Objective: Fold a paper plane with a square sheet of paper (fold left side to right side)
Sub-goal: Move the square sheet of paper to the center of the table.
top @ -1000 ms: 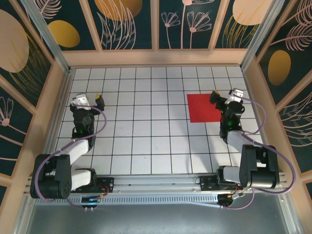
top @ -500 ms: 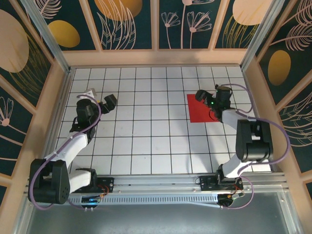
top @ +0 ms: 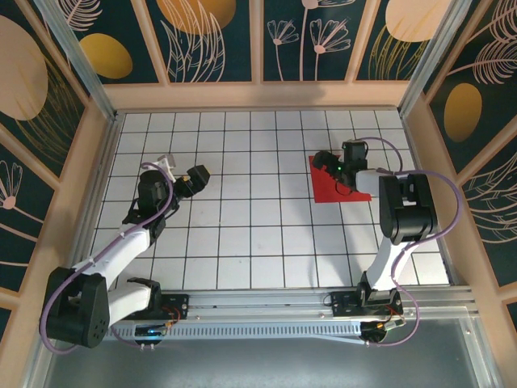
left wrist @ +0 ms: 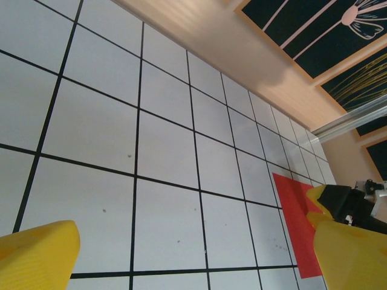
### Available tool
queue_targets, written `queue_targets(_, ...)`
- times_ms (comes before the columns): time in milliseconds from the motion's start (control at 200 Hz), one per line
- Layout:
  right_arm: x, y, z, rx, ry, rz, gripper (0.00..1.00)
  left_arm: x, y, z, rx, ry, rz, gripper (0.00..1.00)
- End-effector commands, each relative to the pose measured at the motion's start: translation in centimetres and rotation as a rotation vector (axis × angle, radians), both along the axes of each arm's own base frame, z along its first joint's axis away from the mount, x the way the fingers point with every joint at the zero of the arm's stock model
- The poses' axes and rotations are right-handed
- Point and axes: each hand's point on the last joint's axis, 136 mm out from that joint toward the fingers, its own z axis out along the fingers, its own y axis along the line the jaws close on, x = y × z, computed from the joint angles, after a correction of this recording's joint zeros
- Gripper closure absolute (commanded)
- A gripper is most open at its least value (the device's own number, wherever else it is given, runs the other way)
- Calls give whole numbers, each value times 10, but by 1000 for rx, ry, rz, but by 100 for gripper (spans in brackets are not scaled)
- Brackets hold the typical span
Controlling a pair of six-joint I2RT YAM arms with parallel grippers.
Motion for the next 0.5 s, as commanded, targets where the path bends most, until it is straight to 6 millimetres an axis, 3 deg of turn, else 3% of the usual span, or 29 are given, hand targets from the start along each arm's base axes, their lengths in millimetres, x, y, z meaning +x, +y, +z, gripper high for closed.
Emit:
queue_targets(0, -10, 7, -17, 13, 74, -11, 2, -2, -1, 3, -14, 4, -2, 1)
queue_targets(175, -26, 22, -26, 103, 145, -40, 7, 0, -3, 4, -15, 13, -7, 1)
queue_targets(495, -60, 96, -12, 179, 146, -34, 6, 2, -3, 2, -13, 22, -1, 1)
